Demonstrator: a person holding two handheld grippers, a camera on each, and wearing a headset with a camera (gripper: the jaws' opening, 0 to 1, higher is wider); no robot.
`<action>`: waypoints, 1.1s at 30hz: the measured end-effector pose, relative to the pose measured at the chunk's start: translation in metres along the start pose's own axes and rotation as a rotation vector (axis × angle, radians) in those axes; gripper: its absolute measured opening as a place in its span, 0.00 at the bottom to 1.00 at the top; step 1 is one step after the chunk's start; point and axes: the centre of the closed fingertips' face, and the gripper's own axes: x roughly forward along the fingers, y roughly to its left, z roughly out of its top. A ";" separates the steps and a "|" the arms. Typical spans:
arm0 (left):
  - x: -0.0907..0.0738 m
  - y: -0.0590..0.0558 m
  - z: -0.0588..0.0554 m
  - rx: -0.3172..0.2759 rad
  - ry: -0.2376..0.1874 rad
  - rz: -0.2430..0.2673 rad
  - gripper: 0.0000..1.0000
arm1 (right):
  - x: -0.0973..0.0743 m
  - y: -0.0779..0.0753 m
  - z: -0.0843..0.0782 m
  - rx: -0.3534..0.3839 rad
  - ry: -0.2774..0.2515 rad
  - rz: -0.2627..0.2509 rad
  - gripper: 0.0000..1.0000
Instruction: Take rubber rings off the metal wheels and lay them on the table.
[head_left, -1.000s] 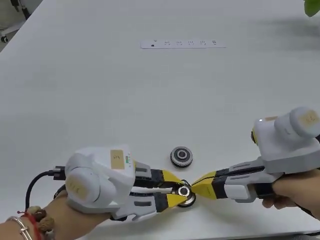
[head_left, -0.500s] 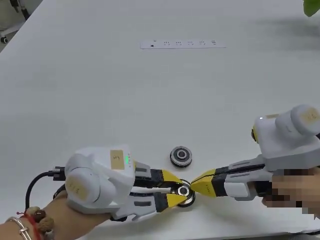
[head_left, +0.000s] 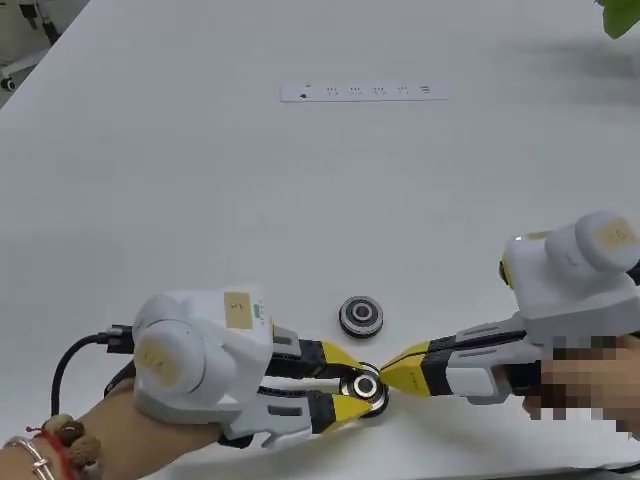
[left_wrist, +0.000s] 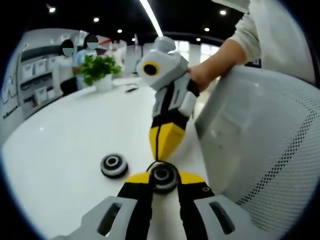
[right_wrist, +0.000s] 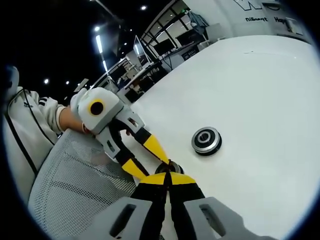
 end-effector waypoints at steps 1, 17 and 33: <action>-0.002 -0.001 0.000 0.017 0.008 -0.006 0.22 | 0.000 0.001 0.000 -0.003 0.001 -0.001 0.00; -0.039 0.001 0.025 0.042 -0.020 0.000 0.60 | -0.003 0.010 -0.001 -0.036 0.031 -0.001 0.00; -0.098 0.015 0.040 -0.020 -0.093 0.129 0.79 | -0.022 0.018 0.011 -0.054 0.022 -0.037 0.00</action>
